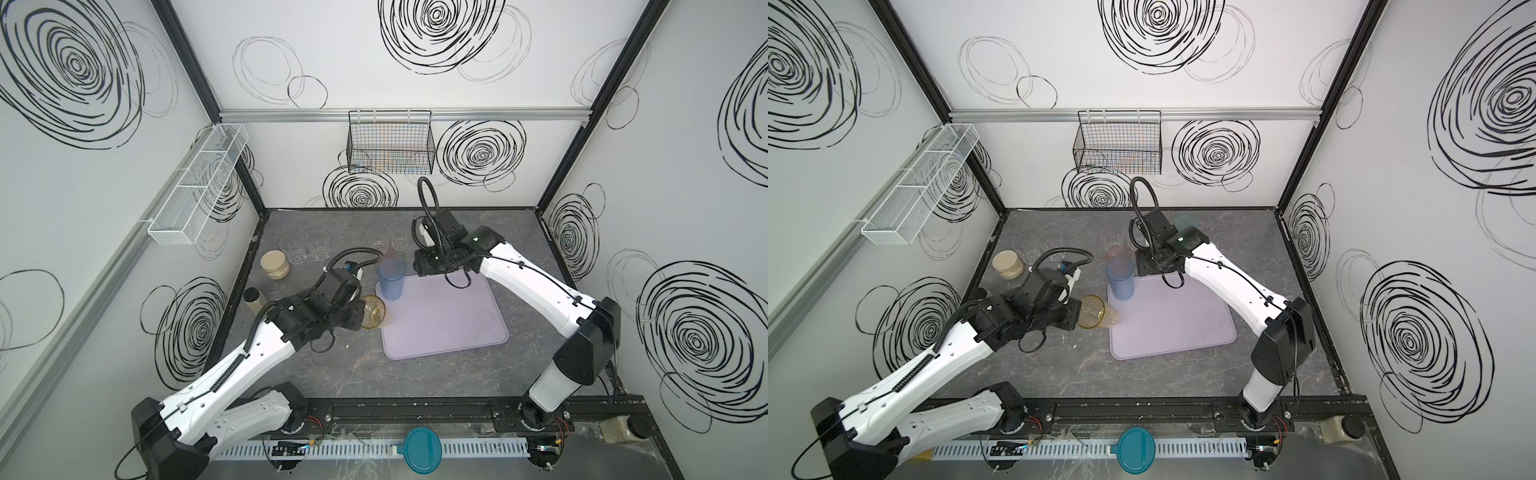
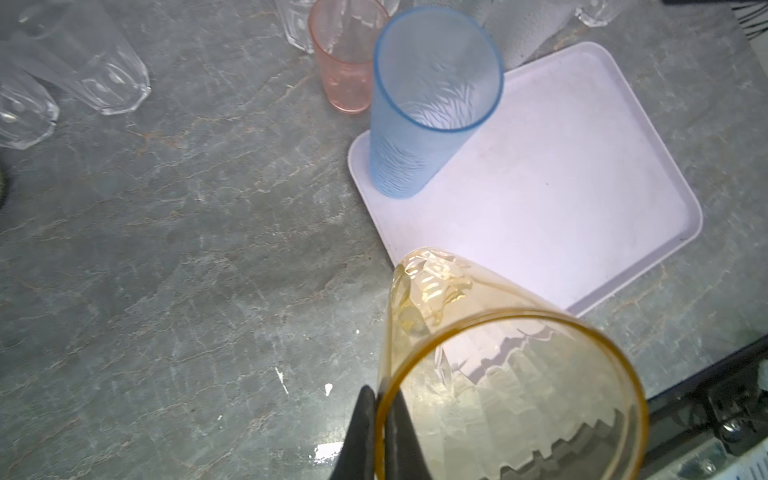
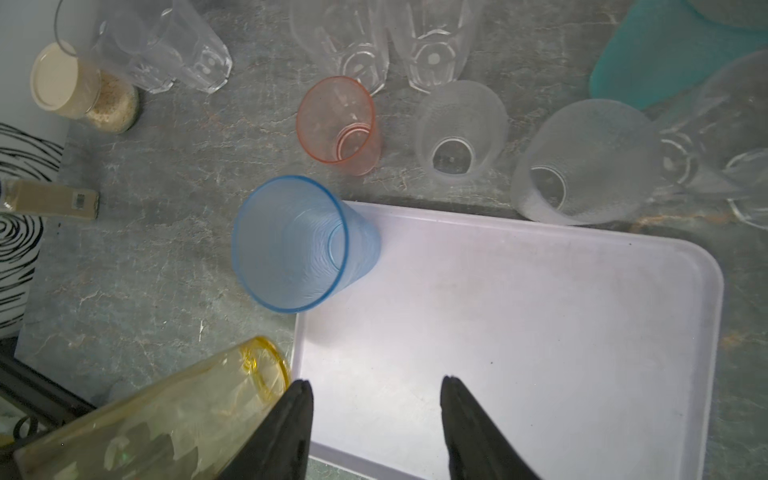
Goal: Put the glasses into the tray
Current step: 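Open and withdraw the right gripper while the left brings the yellow glass over, then lower the yellow glass onto the tray beside the blue glass and open the left gripper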
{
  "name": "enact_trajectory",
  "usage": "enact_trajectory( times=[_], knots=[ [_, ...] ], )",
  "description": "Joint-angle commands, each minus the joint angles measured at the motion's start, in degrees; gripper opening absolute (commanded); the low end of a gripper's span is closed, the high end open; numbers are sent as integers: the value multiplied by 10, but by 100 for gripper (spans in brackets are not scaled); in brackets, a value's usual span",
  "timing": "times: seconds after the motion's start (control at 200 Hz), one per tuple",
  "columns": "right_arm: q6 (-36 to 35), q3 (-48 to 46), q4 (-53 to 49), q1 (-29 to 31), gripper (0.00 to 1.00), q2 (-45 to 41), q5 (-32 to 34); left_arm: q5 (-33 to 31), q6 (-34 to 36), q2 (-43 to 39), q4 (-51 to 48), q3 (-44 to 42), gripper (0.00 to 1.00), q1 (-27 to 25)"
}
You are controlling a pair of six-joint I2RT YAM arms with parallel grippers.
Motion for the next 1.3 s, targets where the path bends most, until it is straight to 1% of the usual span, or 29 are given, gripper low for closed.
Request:
enact_trajectory(
  times=[0.0, 0.105, 0.235, 0.44, 0.67, 0.77, 1.136, 1.296],
  knots=[
    [8, -49, 62, -25, 54, -41, -15, -6, -23, 26, 11, 34, 0, -23],
    [3, -98, 98, -48, 54, -72, -27, -11, -19, 59, 10, 50, 0, -33],
    [-10, -148, 143, -72, 54, -104, -46, -12, -27, 79, 40, 56, 0, -35],
    [-12, -189, 163, -88, 54, -110, -68, -18, -27, 110, 49, 66, 0, -38],
    [-12, -184, 159, -94, 54, -97, -78, -62, -9, 154, 41, 94, 0, -39],
    [-13, -183, 152, -96, 54, -95, -76, -69, -9, 172, 52, 94, 0, -37],
    [-14, -205, 159, -107, 54, -97, -80, -55, 37, 223, 63, 108, 0, -20],
    [-15, -198, 155, -108, 54, -89, -83, -45, 48, 242, 66, 113, 0, -12]
  ],
)
